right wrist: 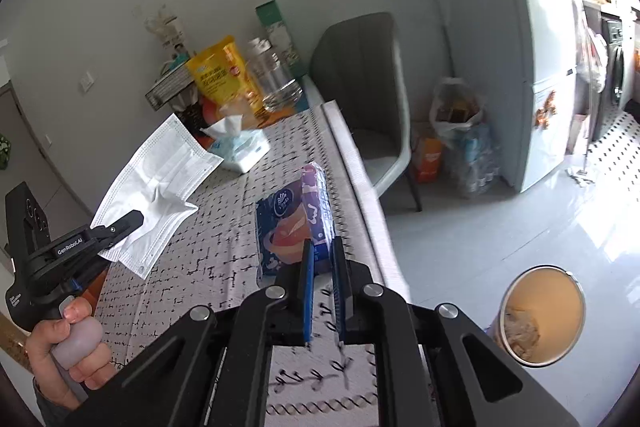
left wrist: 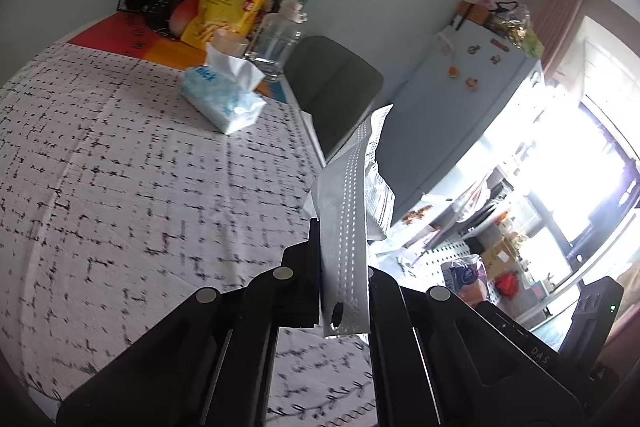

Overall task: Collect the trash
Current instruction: 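Carry the face mask and packet in both grippers over the bin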

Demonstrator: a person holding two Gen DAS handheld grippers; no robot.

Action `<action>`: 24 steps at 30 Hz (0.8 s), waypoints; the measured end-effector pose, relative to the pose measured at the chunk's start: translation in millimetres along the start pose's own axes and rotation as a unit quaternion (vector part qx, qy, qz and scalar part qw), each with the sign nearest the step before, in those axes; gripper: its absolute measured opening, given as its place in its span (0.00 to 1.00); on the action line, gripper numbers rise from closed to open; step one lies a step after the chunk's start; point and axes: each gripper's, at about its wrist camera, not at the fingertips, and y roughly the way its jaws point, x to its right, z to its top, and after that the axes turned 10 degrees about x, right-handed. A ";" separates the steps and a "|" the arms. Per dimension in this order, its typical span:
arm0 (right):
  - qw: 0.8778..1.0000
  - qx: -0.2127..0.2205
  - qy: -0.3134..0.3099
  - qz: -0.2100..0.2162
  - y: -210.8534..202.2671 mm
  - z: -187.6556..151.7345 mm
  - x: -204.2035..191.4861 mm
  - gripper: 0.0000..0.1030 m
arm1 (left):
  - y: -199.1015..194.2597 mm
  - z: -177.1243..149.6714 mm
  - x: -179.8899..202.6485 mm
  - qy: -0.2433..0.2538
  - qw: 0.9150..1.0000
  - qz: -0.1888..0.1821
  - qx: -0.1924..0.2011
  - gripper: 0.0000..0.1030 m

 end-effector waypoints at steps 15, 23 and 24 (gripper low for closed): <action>0.998 0.029 0.008 -0.049 -57.2 3.3 41.4 0.09 | -2.2 -28.1 40.2 0.015 0.998 -0.051 -0.021 0.03; 0.995 0.038 0.027 -0.086 -70.6 1.1 83.3 0.09 | 25.0 -38.0 66.4 0.040 0.996 -0.066 -0.042 0.03; 0.995 0.036 0.031 -0.090 -69.4 -0.4 87.6 0.09 | 32.0 -39.6 71.4 0.042 0.996 -0.068 -0.046 0.03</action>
